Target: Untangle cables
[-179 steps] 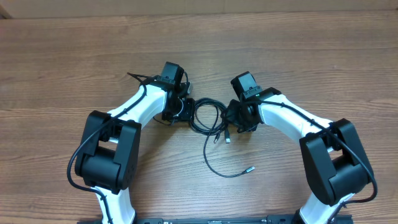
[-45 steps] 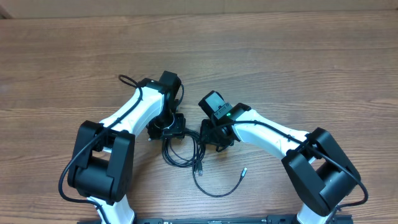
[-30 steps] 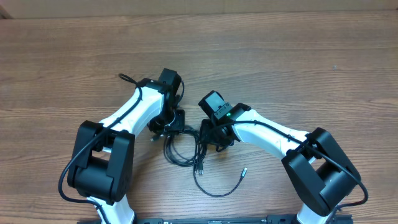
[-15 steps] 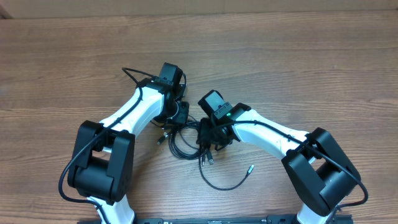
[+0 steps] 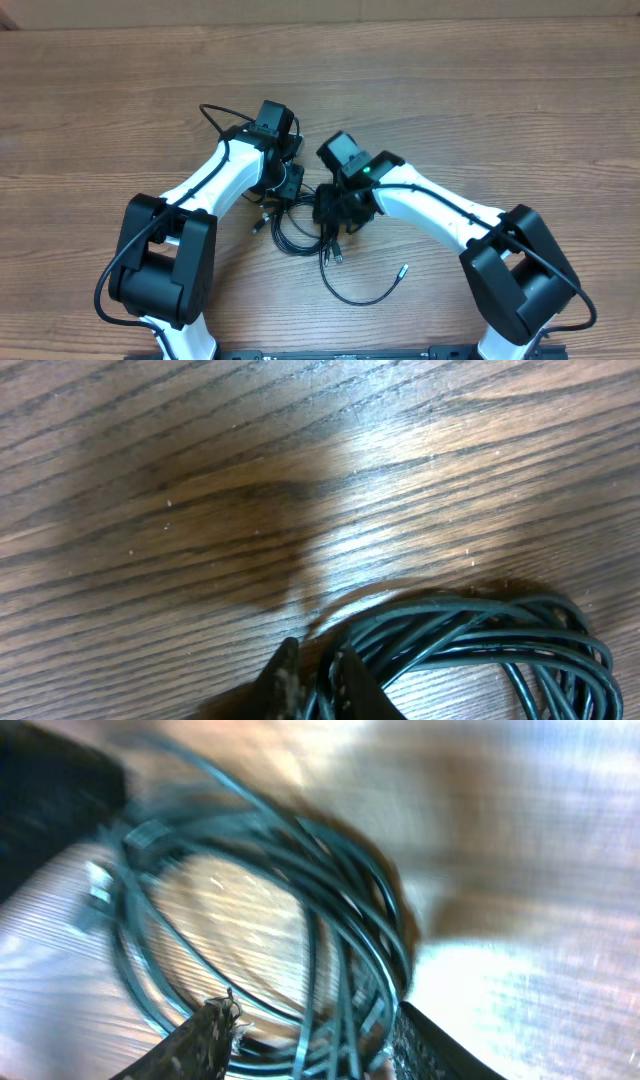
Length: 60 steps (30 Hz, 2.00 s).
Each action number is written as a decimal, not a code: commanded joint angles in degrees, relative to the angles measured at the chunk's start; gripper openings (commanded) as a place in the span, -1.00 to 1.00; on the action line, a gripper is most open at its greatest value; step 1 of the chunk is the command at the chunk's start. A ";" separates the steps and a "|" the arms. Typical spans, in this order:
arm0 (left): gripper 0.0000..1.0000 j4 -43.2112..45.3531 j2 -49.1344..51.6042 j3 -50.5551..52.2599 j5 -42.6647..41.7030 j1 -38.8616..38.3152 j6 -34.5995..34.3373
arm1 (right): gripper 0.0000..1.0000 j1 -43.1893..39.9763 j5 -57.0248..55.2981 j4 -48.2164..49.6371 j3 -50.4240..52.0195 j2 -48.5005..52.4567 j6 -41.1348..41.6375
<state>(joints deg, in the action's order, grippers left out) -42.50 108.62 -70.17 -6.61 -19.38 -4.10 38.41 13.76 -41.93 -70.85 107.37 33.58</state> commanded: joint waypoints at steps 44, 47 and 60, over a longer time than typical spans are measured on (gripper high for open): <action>-0.88 -0.07 0.44 -0.68 -0.94 1.01 -7.69 | -0.07 -2.38 -2.19 6.78 7.10 0.02 2.60; -0.89 -0.28 0.44 -1.38 -0.98 0.81 -7.98 | -0.07 -2.38 -2.29 6.78 7.10 0.02 2.60; -0.30 -5.64 0.50 4.33 -2.69 0.07 -9.44 | 0.02 -2.38 -2.32 8.13 7.10 0.02 2.60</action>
<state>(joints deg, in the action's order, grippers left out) -47.16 108.55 -66.94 -8.62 -19.14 -13.41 36.01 11.97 -34.13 -64.16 107.39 35.99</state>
